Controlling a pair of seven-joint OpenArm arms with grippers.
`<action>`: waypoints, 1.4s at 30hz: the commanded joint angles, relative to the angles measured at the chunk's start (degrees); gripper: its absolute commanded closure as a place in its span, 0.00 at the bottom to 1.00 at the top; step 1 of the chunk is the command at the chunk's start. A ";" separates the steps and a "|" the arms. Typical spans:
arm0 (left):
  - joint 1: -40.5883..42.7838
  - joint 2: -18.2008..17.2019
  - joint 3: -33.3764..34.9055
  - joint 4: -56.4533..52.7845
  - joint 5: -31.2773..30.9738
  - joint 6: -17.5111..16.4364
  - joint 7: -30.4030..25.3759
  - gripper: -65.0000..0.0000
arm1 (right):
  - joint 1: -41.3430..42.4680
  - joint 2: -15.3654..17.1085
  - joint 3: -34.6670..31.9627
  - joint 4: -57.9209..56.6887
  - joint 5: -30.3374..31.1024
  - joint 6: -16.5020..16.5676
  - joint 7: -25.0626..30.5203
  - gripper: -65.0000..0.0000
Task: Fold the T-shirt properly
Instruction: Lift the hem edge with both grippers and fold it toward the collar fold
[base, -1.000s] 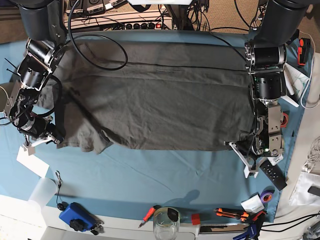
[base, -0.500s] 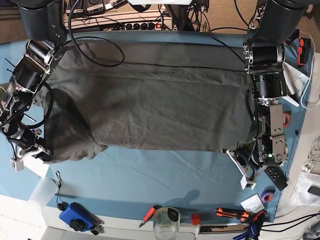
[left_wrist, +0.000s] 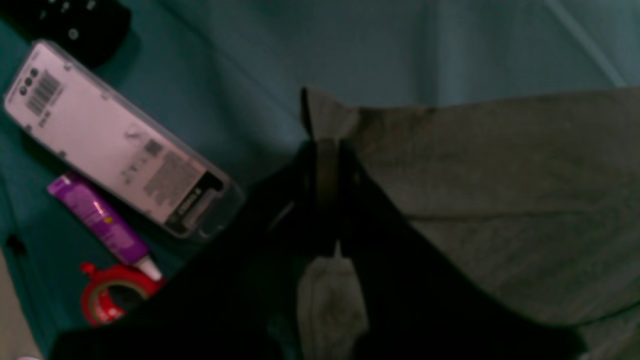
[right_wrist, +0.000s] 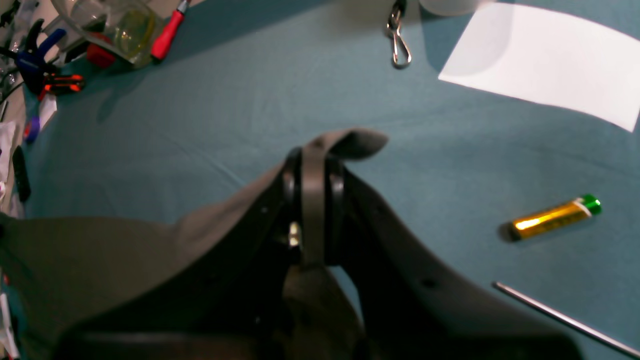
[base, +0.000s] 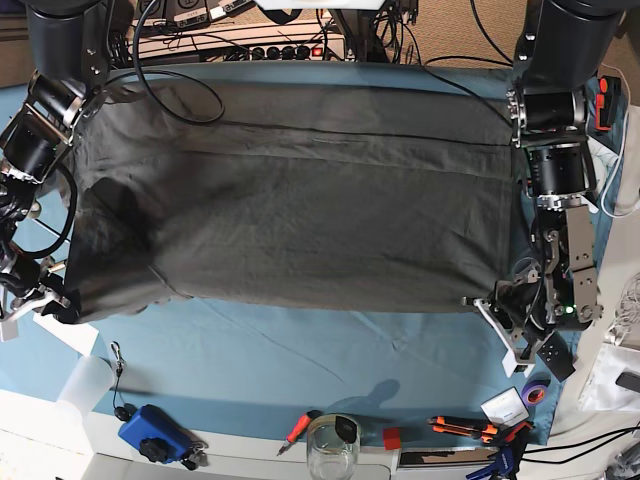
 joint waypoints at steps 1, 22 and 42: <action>-1.05 -0.90 -0.11 1.03 -1.16 -0.26 0.13 1.00 | 1.75 1.68 0.13 1.11 1.68 0.20 0.74 1.00; 1.60 -2.93 -7.23 1.05 -13.49 -5.35 5.40 1.00 | 1.53 1.86 0.13 4.02 10.82 0.57 -11.34 1.00; 12.31 -5.53 -7.37 13.68 -13.57 -6.47 4.76 1.00 | -5.09 1.86 5.16 8.74 11.08 0.42 -11.34 1.00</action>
